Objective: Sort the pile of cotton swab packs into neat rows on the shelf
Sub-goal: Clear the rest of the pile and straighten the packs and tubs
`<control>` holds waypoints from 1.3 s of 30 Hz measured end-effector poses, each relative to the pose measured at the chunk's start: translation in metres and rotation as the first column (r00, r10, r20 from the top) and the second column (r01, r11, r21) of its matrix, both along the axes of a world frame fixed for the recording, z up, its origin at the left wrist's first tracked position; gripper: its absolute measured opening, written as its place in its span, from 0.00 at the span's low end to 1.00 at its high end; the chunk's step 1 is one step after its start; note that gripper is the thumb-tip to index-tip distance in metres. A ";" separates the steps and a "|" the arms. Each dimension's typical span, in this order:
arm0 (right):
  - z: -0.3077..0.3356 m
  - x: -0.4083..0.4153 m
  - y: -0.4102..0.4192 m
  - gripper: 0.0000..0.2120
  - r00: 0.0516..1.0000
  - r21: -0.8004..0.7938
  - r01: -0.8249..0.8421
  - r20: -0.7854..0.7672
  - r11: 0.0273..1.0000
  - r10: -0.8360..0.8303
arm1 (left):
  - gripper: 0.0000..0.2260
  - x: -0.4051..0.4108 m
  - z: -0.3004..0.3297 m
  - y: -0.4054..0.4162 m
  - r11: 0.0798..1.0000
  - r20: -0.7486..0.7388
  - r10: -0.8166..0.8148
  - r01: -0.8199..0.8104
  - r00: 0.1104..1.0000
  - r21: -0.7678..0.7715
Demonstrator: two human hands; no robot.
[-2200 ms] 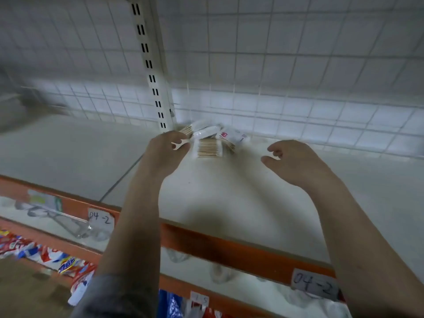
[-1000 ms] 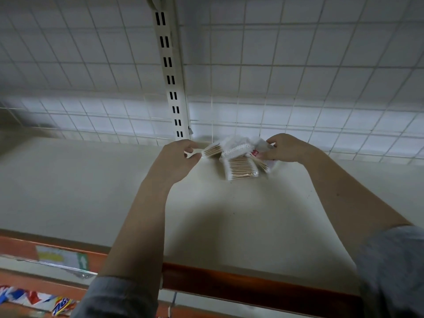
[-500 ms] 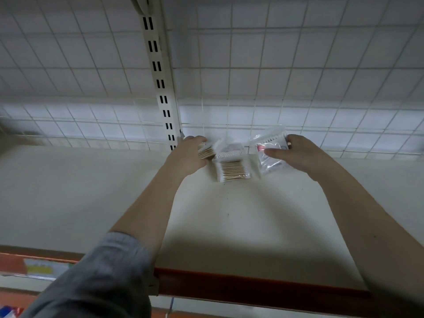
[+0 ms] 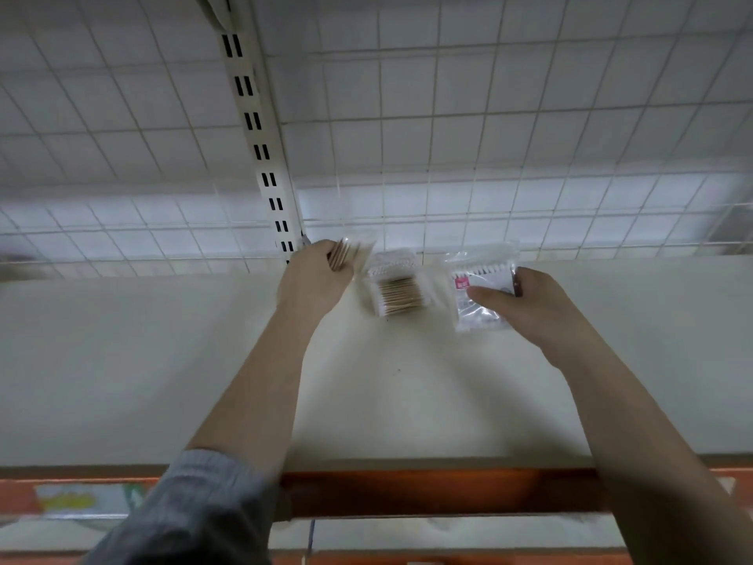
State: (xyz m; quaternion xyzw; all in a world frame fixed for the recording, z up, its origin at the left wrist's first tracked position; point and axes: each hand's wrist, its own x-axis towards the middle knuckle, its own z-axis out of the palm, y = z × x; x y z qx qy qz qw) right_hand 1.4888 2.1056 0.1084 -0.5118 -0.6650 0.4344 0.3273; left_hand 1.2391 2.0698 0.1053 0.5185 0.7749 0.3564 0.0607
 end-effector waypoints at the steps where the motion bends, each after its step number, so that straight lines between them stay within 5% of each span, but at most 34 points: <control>1: -0.002 0.000 -0.005 0.32 1.000 -0.008 0.005 -0.019 1.000 -0.005 | 0.06 0.002 0.003 -0.006 0.999 0.010 0.003 -0.003 1.000 0.033; 3: -0.005 0.001 -0.015 0.33 0.997 -0.027 0.010 -0.073 1.000 -0.012 | 0.09 0.007 0.009 -0.019 0.994 0.034 0.008 -0.012 0.999 0.106; 7: -0.009 0.007 -0.041 0.05 0.977 -0.029 0.011 -0.212 1.000 -0.016 | 0.09 0.030 0.014 -0.038 0.985 0.119 -0.052 0.031 0.992 0.171; 12: -0.017 0.034 -0.067 0.07 0.942 -0.029 0.169 -0.290 0.985 -0.170 | 0.07 0.061 0.012 -0.042 0.974 0.126 -0.192 0.173 0.973 0.149; 17: -0.021 0.077 -0.088 0.28 0.892 -0.074 0.314 -0.318 0.947 -0.321 | 0.08 0.105 0.005 -0.039 0.954 0.163 -0.290 0.271 0.943 0.129; 22: -0.020 0.130 -0.107 0.27 0.841 -0.086 0.435 -0.317 0.896 -0.439 | 0.10 0.163 0.004 -0.039 0.929 0.118 -0.367 0.358 0.923 0.094; 26: -0.026 0.189 -0.117 0.17 0.828 -0.052 0.473 -0.314 0.880 -0.464 | 0.09 0.218 0.009 -0.041 0.922 0.053 -0.379 0.371 0.924 0.113; 39: -0.027 0.427 -0.133 0.07 0.814 0.019 0.543 -0.260 0.840 -0.520 | 0.08 0.454 0.002 -0.053 0.928 0.176 -0.368 0.347 0.913 0.138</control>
